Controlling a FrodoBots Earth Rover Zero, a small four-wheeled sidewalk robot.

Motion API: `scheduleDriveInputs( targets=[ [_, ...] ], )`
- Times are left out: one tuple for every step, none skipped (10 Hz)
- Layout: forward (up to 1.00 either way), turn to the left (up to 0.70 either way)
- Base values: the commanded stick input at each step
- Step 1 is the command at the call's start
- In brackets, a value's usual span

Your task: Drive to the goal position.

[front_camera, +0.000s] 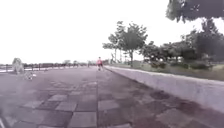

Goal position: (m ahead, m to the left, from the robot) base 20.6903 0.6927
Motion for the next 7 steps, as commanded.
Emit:
scheduleDriveInputs(
  targets=[
    [1.00,0.00],
    [1.00,0.00],
    [1.00,0.00],
    [1.00,0.19],
    [1.00,0.38],
    [1.00,0.14],
    [1.00,0.02]
  ],
)
